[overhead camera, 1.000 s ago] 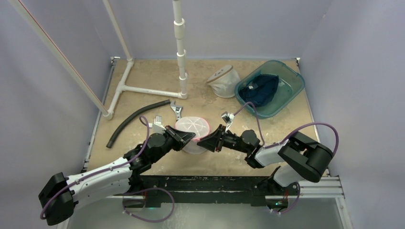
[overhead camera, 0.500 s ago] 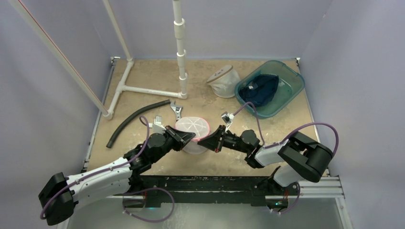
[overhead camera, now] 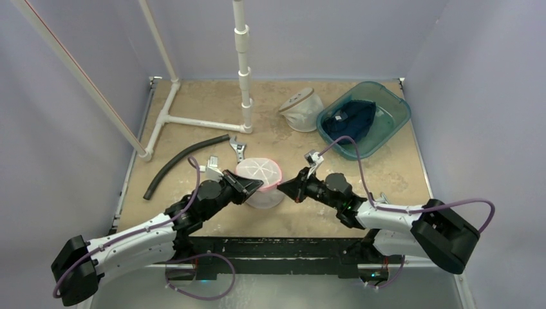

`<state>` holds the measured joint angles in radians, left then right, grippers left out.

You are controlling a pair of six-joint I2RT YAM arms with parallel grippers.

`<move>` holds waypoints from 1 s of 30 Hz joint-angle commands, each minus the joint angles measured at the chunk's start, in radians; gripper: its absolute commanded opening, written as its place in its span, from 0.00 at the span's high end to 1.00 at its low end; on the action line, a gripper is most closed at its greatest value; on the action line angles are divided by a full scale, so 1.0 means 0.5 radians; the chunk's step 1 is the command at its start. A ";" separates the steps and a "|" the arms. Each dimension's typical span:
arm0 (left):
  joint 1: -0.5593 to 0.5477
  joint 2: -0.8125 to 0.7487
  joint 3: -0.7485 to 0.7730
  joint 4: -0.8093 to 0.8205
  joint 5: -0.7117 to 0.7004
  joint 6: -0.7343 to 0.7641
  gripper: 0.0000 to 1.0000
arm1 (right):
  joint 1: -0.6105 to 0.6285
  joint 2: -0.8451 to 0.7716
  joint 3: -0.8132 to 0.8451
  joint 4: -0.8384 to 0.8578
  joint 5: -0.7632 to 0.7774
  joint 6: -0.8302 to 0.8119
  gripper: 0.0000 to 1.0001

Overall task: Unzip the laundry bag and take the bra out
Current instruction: Unzip the laundry bag at the center of the board.

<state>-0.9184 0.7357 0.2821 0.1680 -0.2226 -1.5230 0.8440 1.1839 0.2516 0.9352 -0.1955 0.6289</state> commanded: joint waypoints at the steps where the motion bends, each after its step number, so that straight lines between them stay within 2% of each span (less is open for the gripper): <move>1: 0.005 0.029 0.017 0.132 0.139 0.102 1.00 | -0.009 -0.029 0.117 -0.425 0.372 -0.089 1.00; 6: 0.007 0.010 0.064 0.104 0.220 0.227 1.00 | -0.011 -0.108 0.103 -0.608 0.660 -0.014 1.00; 10: 0.028 0.036 0.178 0.023 0.278 0.409 1.00 | -0.003 -0.424 0.010 -0.641 0.826 -0.027 1.00; 15: 0.126 0.342 0.407 0.156 0.540 0.762 0.97 | 0.095 -0.798 0.008 -0.842 0.904 -0.122 1.00; 16: 0.162 0.440 0.471 0.193 0.615 0.822 0.94 | 0.126 -0.845 0.021 -0.893 0.944 -0.136 1.00; 17: 0.203 0.534 0.529 0.229 0.679 0.872 0.83 | 0.150 -0.887 0.033 -0.937 0.969 -0.147 1.00; 19: 0.305 0.693 0.642 0.270 0.811 0.929 0.42 | 0.184 -0.943 0.053 -1.016 1.009 -0.156 1.00; 21: 0.375 0.765 0.671 0.281 0.843 0.897 0.25 | 0.200 -0.985 0.048 -1.058 1.040 -0.150 1.00; 23: 0.394 0.733 0.672 0.199 0.760 0.889 0.17 | 0.204 -1.014 0.043 -1.093 1.057 -0.144 1.00; 27: 0.365 0.438 0.622 -0.149 0.475 0.726 0.15 | 0.209 -1.012 0.024 -1.103 1.064 -0.148 1.00; 30: 0.143 0.208 0.562 -0.308 0.139 0.508 0.14 | 0.213 -0.960 0.015 -1.062 1.052 -0.161 1.00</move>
<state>-0.7502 0.9798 0.5751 0.1169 0.0319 -1.1618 0.9424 0.6880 0.2527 0.3893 0.2996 0.5713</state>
